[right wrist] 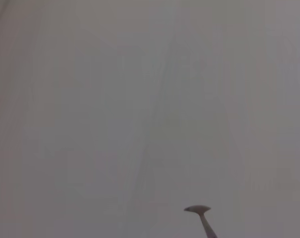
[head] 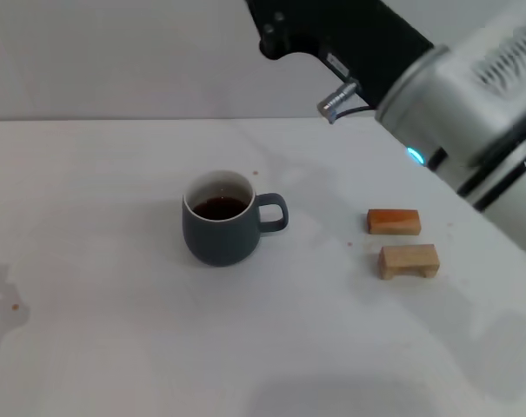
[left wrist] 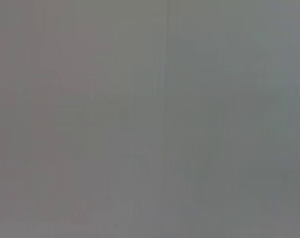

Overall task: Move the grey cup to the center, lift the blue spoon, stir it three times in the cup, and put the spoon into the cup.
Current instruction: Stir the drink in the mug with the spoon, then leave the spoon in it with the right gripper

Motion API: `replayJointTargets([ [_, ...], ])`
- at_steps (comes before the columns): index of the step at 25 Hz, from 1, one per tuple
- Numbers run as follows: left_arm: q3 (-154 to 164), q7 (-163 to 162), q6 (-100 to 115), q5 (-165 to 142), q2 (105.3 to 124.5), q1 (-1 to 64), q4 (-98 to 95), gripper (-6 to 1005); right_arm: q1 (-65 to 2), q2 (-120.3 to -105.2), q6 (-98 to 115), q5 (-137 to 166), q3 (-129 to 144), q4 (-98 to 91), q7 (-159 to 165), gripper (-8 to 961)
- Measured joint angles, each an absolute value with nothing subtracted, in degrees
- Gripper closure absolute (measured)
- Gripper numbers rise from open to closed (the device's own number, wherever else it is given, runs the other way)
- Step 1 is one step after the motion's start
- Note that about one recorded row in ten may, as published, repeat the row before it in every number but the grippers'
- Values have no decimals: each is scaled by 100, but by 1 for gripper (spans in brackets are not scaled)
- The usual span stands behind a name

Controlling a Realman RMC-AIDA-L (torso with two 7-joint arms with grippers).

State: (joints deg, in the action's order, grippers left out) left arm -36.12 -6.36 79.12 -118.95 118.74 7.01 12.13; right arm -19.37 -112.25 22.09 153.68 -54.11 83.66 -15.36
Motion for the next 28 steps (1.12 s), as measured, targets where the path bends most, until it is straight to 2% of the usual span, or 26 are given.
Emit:
replayJointTargets([
  [3,-3612,-635,7910,-11885,11874,701,1221,1001,-1930,-11352,767,15394,-5856,8999,-1539,791],
  [7,-3612,-620,7911,-11883,11869,707,1227,1001,-1964,-11705,-1373,15398,-6621,9860,-1612,791],
  [10,-3621,-611,7936,-11882,11866,710,1230,1001,-2144,-11878,-2841,15374,-7152,10378,-1620,791],
  [19,-3634,-609,8059,-11882,11849,703,1226,1001,-2732,-11886,-5647,14875,-8067,10964,-1385,790],
  [28,-3655,-607,8104,-11882,11847,663,1226,1001,-2867,-11887,-6946,14886,-8259,11211,-1071,790],
])
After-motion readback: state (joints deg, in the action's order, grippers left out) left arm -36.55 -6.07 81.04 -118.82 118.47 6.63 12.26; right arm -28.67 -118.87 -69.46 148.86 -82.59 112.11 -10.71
